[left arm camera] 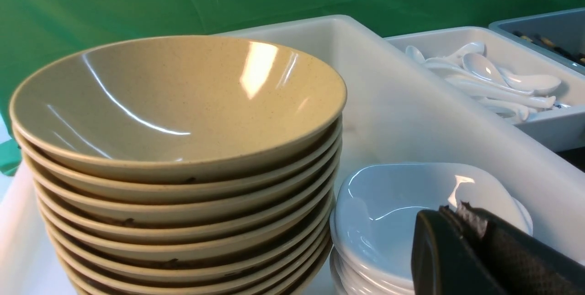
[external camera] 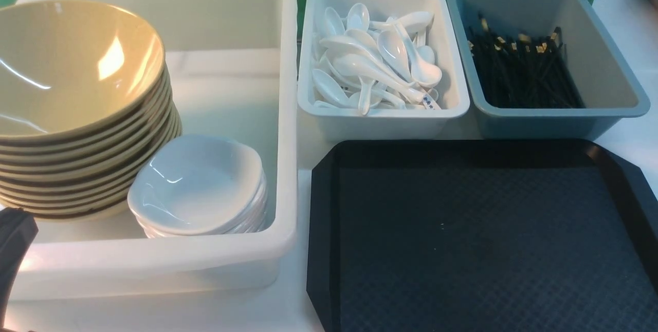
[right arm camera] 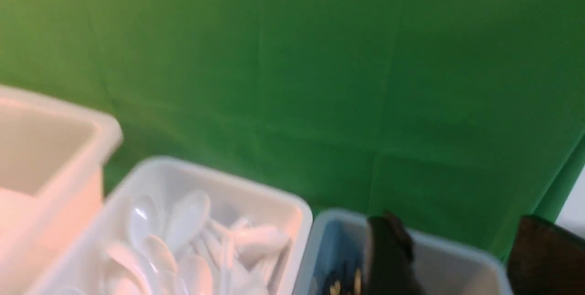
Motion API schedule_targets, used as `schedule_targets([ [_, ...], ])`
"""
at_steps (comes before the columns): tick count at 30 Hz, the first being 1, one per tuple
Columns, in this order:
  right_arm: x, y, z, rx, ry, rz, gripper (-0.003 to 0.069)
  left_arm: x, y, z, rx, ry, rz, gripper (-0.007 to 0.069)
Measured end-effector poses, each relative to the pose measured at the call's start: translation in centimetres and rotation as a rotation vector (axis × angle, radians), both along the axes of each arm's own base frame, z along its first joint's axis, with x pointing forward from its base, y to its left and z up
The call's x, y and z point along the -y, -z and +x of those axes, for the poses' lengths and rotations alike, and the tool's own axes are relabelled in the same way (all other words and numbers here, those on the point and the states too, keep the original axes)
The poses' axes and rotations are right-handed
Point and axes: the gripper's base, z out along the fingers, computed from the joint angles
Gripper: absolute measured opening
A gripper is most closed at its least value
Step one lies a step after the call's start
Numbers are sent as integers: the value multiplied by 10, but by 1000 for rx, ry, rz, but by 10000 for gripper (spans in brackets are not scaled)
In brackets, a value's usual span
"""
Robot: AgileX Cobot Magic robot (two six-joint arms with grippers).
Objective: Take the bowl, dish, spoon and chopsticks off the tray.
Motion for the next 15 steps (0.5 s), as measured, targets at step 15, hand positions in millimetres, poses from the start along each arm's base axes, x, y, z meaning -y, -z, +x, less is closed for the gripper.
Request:
schedule_targets([
  [15, 21, 94, -164, 17, -109, -71, 33, 0, 0, 0, 0, -1, 2, -11],
])
